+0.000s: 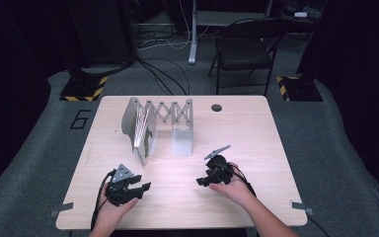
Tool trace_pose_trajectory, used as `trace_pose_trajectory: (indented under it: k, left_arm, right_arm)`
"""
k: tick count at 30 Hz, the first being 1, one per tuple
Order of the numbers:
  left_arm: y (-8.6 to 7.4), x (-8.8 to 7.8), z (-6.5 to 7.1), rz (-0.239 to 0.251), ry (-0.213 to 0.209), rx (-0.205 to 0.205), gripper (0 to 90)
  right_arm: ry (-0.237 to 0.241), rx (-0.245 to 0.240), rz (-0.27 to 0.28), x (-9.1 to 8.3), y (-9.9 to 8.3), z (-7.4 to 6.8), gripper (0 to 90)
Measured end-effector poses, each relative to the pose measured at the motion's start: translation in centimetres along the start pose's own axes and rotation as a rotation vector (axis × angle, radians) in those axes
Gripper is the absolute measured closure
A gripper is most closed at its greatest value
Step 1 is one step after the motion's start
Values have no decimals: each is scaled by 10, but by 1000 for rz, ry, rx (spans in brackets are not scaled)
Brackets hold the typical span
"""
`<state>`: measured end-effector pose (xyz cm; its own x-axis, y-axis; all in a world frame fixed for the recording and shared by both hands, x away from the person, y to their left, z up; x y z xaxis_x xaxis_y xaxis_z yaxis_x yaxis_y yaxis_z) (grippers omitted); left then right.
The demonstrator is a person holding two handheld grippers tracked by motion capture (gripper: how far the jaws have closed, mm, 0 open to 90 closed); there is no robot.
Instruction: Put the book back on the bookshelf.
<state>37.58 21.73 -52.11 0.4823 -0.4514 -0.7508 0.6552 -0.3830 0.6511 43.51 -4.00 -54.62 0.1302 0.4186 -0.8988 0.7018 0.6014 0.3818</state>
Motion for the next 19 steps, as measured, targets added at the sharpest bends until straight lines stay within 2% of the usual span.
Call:
trace_pose_trajectory:
  k: [1, 3, 5, 10, 13, 16, 19]
  left_arm:
    - [-1, 1, -1, -8, -5, 0, 502]
    - [-2, 6, -2, -17, -3, -9, 499]
    - [-2, 9, -4, -20, 2, -10, 489]
    - [1, 12, -7, -27, 36, -36, 475]
    - [5, 11, -13, -12, 86, -57, 467]
    - [8, 12, -24, 15, 137, -122, 453]
    - [12, 12, -35, 47, 158, -172, 429]
  right_arm:
    - [3, 11, -5, 0, -1, -1, 409]
    - [-1, -8, 0, -1, -2, 1, 409]
    - [-5, 0, 6, -1, -3, 1, 409]
    - [-10, 9, 10, -4, -10, 7, 409]
    - [-24, 32, 19, -8, -14, 10, 409]
    - [-35, 38, 29, -12, -20, 13, 409]
    - [-47, 52, 37, -15, -25, 16, 409]
Point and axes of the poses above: each handheld gripper's, and its own axes: x roughly forward along the jaws, y roughly out of its top, z roughly to its right, the point moved 7 cm from there along x, roughly forward along the jaws, and after that the axes turned 10 degrees about -z, right-handed, at the moved point
